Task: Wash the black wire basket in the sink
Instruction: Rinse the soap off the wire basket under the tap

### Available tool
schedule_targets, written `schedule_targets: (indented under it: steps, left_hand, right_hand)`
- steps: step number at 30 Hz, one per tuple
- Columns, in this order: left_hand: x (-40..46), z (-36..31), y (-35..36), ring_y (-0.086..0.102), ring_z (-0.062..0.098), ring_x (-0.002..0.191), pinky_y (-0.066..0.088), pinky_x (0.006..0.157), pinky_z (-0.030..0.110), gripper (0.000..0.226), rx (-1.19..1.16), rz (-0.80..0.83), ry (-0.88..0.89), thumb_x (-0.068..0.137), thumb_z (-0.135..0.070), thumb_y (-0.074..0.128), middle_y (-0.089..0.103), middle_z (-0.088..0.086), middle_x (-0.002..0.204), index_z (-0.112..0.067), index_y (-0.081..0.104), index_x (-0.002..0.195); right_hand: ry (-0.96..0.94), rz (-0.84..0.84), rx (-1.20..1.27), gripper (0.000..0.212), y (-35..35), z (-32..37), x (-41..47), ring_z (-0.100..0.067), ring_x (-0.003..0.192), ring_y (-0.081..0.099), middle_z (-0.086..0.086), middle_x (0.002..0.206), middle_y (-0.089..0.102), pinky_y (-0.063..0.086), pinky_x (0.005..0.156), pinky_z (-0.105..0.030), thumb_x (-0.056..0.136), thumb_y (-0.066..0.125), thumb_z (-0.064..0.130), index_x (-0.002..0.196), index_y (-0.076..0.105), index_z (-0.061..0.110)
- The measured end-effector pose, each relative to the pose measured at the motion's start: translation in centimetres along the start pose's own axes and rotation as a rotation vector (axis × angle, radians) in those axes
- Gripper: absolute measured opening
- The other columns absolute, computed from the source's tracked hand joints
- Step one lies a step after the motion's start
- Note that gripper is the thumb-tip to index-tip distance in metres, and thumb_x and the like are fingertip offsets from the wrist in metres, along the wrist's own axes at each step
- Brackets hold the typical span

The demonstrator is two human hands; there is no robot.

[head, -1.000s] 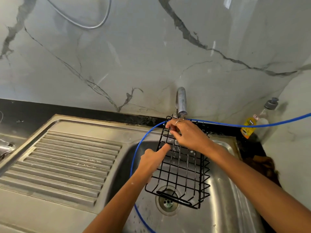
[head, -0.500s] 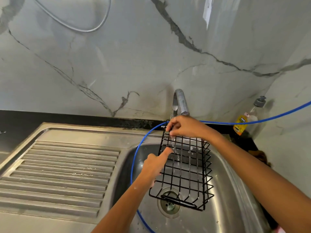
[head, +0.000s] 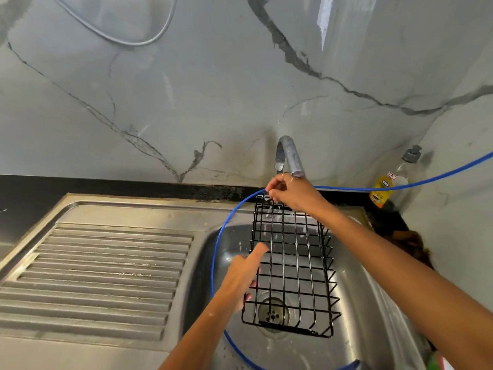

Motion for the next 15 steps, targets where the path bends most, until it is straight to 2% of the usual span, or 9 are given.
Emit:
schedule_targets:
  steps: [2,4,6,8,11,13,15]
  left_hand:
    - [-0.1,-0.3,0.4,0.049,0.019,0.087,0.037,0.066,0.029,0.038,0.022,0.013,0.047,0.085,-0.056,0.057,0.056,0.005,0.101,-0.021,0.046,0.093]
    - [-0.1,-0.9,0.8,0.052,0.019,0.088,0.043,0.071,0.032,0.038,0.054,0.0,0.133,0.083,-0.055,0.058,0.059,0.006,0.101,-0.019,0.05,0.092]
    - [-0.4,-1.5,1.2,0.052,0.017,0.082,0.046,0.074,0.033,0.04,0.061,-0.03,0.199,0.085,-0.051,0.058,0.058,0.004,0.09,-0.013,0.054,0.094]
    - [-0.6,-1.8,1.5,0.043,0.014,0.069,0.041,0.064,0.028,0.032,0.058,-0.062,0.227,0.088,-0.043,0.057,0.047,-0.001,0.073,-0.013,0.048,0.081]
    - [-1.1,-2.0,1.6,0.036,0.013,0.062,0.035,0.059,0.026,0.031,0.031,-0.122,0.243,0.089,-0.036,0.056,0.037,-0.006,0.063,-0.016,0.039,0.073]
    - [-1.2,-1.9,1.5,0.037,0.013,0.061,0.037,0.059,0.027,0.031,0.005,-0.162,0.245,0.088,-0.036,0.058,0.037,-0.007,0.062,-0.016,0.04,0.074]
    - [-1.2,-2.0,1.3,0.034,0.012,0.059,0.035,0.057,0.026,0.031,0.01,-0.18,0.272,0.087,-0.035,0.059,0.035,-0.007,0.062,-0.015,0.039,0.075]
  right_hand:
    - [-0.058,-0.003,-0.078,0.01,0.1,0.5,-0.2,-0.004,0.076,0.057,0.003,0.089,0.062,0.039,0.057,-0.006,0.093,0.057,0.02,0.099,0.063,0.015]
    - [-0.127,-0.023,-0.181,0.009,0.2,0.8,-0.5,-0.012,0.077,0.059,0.0,0.088,0.062,0.048,0.063,-0.017,0.093,0.054,0.023,0.097,0.058,0.016]
    - [-0.226,-0.099,-0.363,0.012,0.1,1.5,-1.1,-0.018,0.071,0.06,-0.002,0.082,0.062,0.053,0.065,-0.032,0.096,0.046,0.026,0.098,0.051,0.016]
    - [-0.384,-0.186,-0.605,0.02,0.5,2.7,-1.7,-0.021,0.068,0.06,-0.005,0.082,0.063,0.053,0.063,-0.04,0.099,0.035,0.027,0.101,0.049,0.013]
    - [-0.484,-0.237,-0.689,0.035,1.2,3.6,-2.0,-0.021,0.076,0.06,-0.004,0.088,0.066,0.052,0.069,-0.042,0.099,0.025,0.029,0.098,0.056,0.012]
    - [-0.477,-0.253,-0.658,0.041,1.3,3.7,-1.7,-0.019,0.073,0.058,-0.003,0.079,0.064,0.05,0.069,-0.04,0.099,0.024,0.032,0.088,0.059,0.013]
    - [-0.443,-0.253,-0.544,0.04,1.0,3.6,-1.3,-0.018,0.064,0.054,-0.001,0.067,0.057,0.049,0.064,-0.038,0.1,0.031,0.035,0.077,0.057,0.014]
Point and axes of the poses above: each hand's wrist, its own x-axis towards the middle knuckle, its own y-axis out of the palm, z = x × y, the point moved 9 cm from there along x, towards the middle knuckle
